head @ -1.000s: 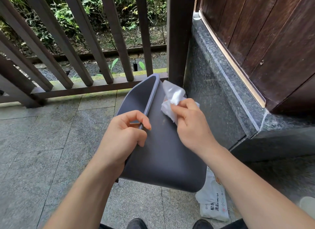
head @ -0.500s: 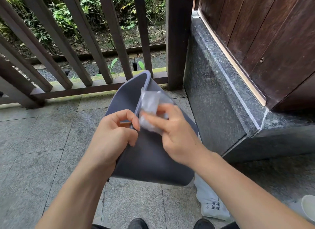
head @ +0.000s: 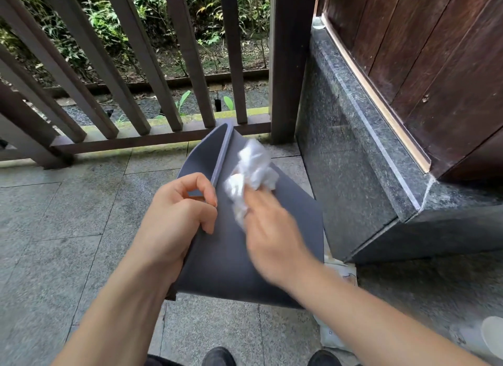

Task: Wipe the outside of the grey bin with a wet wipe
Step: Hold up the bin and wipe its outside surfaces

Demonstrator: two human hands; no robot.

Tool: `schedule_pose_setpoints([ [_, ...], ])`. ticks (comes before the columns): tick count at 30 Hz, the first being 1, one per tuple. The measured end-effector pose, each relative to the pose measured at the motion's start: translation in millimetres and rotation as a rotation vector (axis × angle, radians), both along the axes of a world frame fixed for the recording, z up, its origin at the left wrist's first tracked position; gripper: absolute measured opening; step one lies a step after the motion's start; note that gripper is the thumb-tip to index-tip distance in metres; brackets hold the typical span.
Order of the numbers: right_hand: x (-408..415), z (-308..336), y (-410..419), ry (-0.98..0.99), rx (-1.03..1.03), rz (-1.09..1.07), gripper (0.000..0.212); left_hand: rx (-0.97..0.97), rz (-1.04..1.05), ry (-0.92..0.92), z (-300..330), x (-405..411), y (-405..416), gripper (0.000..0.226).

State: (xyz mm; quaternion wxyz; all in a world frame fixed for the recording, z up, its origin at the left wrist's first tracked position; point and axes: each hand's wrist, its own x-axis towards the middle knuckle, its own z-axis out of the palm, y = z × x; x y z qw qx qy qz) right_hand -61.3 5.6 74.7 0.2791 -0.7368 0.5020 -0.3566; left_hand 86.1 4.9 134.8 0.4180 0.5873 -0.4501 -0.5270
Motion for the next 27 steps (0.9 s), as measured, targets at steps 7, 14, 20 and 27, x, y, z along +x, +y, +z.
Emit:
schedule_pose_setpoints([
  [7, 21, -5, 9, 0.029, -0.106, 0.155, 0.051, -0.039, 0.034, 0.010, -3, 26, 0, 0.029],
  [14, -24, -51, -41, -0.123, 0.476, -0.450, 0.044, -0.007, 0.046, 0.015, -3, 20, 1, 0.030],
  [20, 28, -42, 17, -0.099, 0.210, -0.077, 0.046, 0.048, 0.094, 0.005, -10, 22, -1, 0.040],
  [27, 10, -53, -32, -0.056, 0.425, -0.283, 0.035, 0.031, 0.119, -0.018, -12, 34, 0, 0.030],
])
